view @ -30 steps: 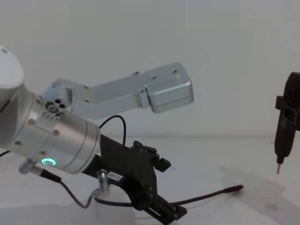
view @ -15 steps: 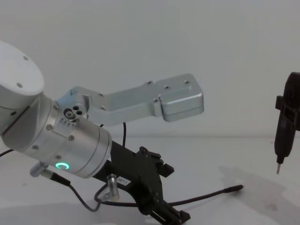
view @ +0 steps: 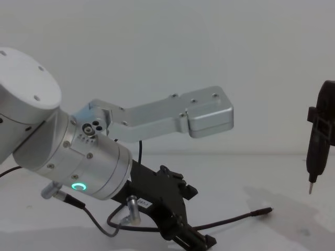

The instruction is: Pick up the data cable with the one hand.

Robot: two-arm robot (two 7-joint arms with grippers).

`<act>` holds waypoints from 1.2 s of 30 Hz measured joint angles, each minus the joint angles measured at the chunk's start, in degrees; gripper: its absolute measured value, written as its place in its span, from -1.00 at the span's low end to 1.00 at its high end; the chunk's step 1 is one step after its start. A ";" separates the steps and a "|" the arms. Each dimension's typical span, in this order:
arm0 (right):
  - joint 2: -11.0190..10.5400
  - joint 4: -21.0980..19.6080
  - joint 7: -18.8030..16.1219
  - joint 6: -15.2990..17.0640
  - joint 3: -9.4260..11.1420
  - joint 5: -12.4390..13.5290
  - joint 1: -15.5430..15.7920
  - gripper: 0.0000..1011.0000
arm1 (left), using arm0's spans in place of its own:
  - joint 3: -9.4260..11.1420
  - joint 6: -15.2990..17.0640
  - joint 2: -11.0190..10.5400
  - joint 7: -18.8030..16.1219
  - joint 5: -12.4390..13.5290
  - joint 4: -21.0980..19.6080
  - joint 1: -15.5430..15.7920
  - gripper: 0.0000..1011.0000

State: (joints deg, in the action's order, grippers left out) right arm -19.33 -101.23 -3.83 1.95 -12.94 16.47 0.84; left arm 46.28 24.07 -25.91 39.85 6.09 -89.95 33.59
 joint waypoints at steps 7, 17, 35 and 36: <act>0.00 0.00 0.00 0.00 0.00 0.00 0.00 -0.47 | -0.03 0.27 0.37 -0.05 0.18 0.26 -0.01 0.69; 0.00 0.00 0.00 0.00 0.00 0.00 0.00 -0.47 | -0.06 0.56 0.63 -0.13 0.45 0.55 -0.03 0.07; 0.00 0.00 0.00 0.00 0.00 0.00 0.00 -0.47 | -0.14 0.72 0.74 -0.19 0.58 0.66 -0.03 -0.91; 0.00 0.00 0.00 0.00 0.00 0.00 0.00 -0.47 | -0.14 0.72 0.75 -0.19 0.58 0.66 -0.03 -0.91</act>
State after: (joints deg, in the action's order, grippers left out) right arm -19.33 -101.23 -3.83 1.95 -12.94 16.47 0.84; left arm 46.14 24.79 -25.16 39.66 6.67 -89.29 33.56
